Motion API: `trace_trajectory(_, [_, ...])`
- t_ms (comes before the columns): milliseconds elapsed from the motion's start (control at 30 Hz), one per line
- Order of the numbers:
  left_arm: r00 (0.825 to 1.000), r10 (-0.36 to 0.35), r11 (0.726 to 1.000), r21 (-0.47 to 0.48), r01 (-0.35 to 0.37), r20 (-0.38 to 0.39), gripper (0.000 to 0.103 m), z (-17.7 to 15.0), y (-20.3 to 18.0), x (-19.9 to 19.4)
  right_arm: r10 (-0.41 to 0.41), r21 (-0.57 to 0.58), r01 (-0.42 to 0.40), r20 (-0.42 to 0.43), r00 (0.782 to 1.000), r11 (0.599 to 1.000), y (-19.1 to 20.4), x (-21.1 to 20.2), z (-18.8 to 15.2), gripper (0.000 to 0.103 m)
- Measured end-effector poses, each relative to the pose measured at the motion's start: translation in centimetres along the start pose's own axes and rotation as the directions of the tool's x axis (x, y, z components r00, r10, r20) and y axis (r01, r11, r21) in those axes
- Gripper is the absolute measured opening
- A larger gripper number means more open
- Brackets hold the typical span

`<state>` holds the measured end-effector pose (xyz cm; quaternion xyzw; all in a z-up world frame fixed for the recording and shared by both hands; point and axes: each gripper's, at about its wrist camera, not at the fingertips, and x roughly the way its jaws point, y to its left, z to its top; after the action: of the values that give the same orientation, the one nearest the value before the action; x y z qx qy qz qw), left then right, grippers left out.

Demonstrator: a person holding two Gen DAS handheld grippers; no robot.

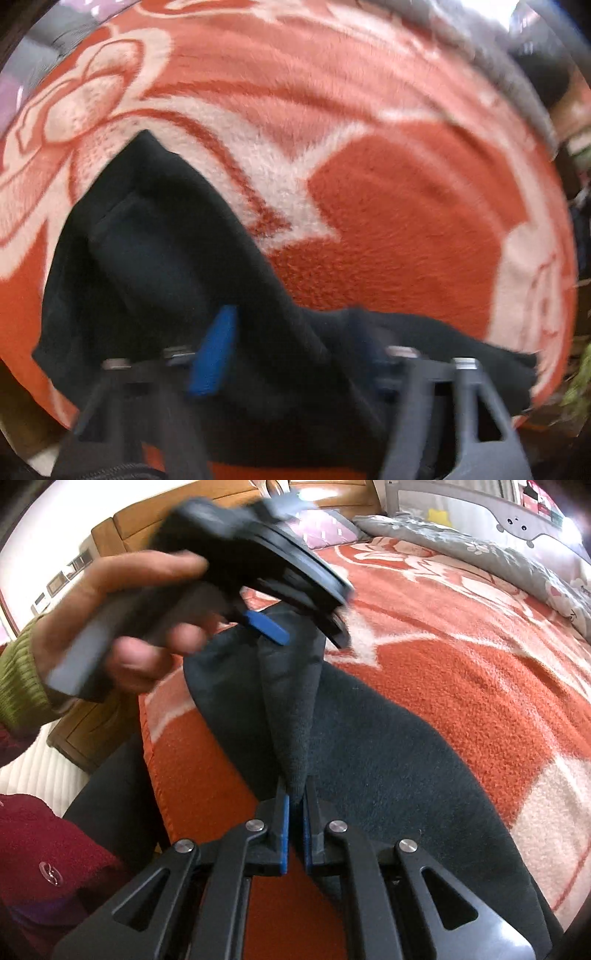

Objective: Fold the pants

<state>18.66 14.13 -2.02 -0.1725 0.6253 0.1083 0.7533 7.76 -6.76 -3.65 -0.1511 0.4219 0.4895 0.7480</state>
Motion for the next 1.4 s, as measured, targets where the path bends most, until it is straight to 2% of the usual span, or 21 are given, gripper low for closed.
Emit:
trace_trajectory(33, [1.0,-0.005,1.0,0.008,0.005,-0.013,0.007,-0.1,0.0,0.4,-0.002,0.0,0.002,0.002,1.0,1.0,-0.1,-0.1,0.0,0.007])
trace_trajectory(133, [0.989,-0.107,0.994,-0.023,0.11,0.1,0.006,-1.1,1.6,-1.9,-0.013,0.001,0.013,0.037,0.999,1.0,-0.3,-0.9,0.3,0.007])
trace_trajectory(233, [0.952,-0.221,0.969,-0.06,0.239,0.213,0.005,-3.8,4.6,-5.9,-0.022,-0.014,0.024,0.08,0.997,1.0,-0.2,-2.0,0.6,0.007])
trace_trajectory(300, [0.912,-0.293,0.94,-0.09,0.33,0.288,0.005,-6.2,7.1,-7.9,-0.029,-0.038,0.032,0.091,0.995,0.999,-0.1,-2.4,0.9,0.007])
trace_trajectory(400, [0.882,-0.331,0.907,-0.146,0.396,0.334,0.005,-9.9,10.1,-8.5,-0.027,-0.063,0.031,0.069,0.997,0.998,0.0,-2.0,0.8,0.007])
trace_trajectory(567, [0.872,-0.34,0.871,-0.231,0.434,0.353,0.001,-14.9,13.7,-6.0,-0.017,-0.073,0.017,-0.006,1.0,0.997,0.3,-0.1,0.3,0.007])
trace_trajectory(700, [0.861,-0.393,0.826,-0.288,0.485,0.324,0.001,-16.1,15.5,-3.6,-0.019,-0.093,0.015,-0.046,0.999,0.996,0.9,0.4,0.2,0.007])
trace_trajectory(767, [0.845,-0.419,0.815,-0.272,0.511,0.331,0.002,-15.7,15.2,-3.6,-0.032,-0.116,0.024,-0.066,0.997,0.993,1.3,0.6,0.0,0.007])
trace_trajectory(867, [0.852,-0.408,0.851,-0.202,0.485,0.329,0.01,-13.9,13.4,-4.9,-0.039,-0.126,0.029,-0.084,0.996,0.992,1.6,0.9,0.0,0.007])
trace_trajectory(900, [0.863,-0.391,0.862,-0.2,0.465,0.32,0.021,-13.0,12.7,-5.2,-0.038,-0.122,0.028,-0.085,0.996,0.992,1.5,1.0,0.1,0.007])
trace_trajectory(933, [0.886,-0.36,0.878,-0.216,0.427,0.291,0.043,-11.8,11.8,-5.1,-0.037,-0.117,0.027,-0.086,0.996,0.993,1.5,1.1,0.2,0.007])
trace_trajectory(967, [0.902,-0.344,0.884,-0.234,0.405,0.259,0.057,-10.8,11.0,-5.1,-0.036,-0.112,0.027,-0.083,0.996,0.993,1.4,1.0,0.2,0.007])
trace_trajectory(1000, [0.91,-0.333,0.888,-0.243,0.391,0.248,0.075,-10.1,10.5,-5.0,-0.034,-0.106,0.025,-0.082,0.996,0.994,1.3,1.0,0.3,0.007])
trace_trajectory(1100, [0.951,-0.228,0.93,-0.244,0.276,0.209,0.078,-6.9,7.7,-4.7,-0.03,-0.106,0.021,-0.085,0.996,0.994,1.4,1.1,0.1,0.007])
trace_trajectory(1167, [0.984,-0.095,0.973,-0.196,0.124,0.153,0.082,-4.3,4.5,-3.8,-0.022,-0.102,0.013,-0.085,0.996,0.995,1.4,1.1,-0.1,0.007])
trace_trajectory(1200, [0.991,-0.007,0.985,-0.171,0.03,0.137,0.082,-3.7,3.3,-3.2,-0.016,-0.1,0.008,-0.084,0.996,0.995,1.3,1.1,-0.2,0.007])
trace_trajectory(1233, [0.986,0.121,0.985,-0.139,-0.105,0.111,0.082,-2.9,2.1,-2.2,-0.011,-0.097,0.003,-0.082,0.997,0.995,1.3,1.0,-0.3,0.007])
trace_trajectory(1300, [0.967,0.251,0.965,-0.093,-0.246,0.045,0.082,-2.1,1.2,-0.2,0.002,-0.085,-0.009,-0.074,0.997,0.996,1.1,0.9,-0.4,0.007])
trace_trajectory(1333, [0.96,0.279,0.958,-0.068,-0.278,0.017,0.079,-1.7,0.7,0.8,0.008,-0.079,-0.013,-0.069,0.998,0.997,1.0,0.9,-0.4,0.007])
trace_trajectory(1367, [0.964,0.264,0.964,-0.044,-0.263,0.014,0.072,-1.7,0.4,1.5,0.013,-0.074,-0.017,-0.065,0.998,0.997,0.9,0.8,-0.4,0.007])
trace_trajectory(1400, [0.971,0.238,0.971,-0.033,-0.237,0.023,0.047,-1.9,0.3,1.6,0.015,-0.072,-0.019,-0.061,0.998,0.997,0.8,0.8,-0.4,0.007])
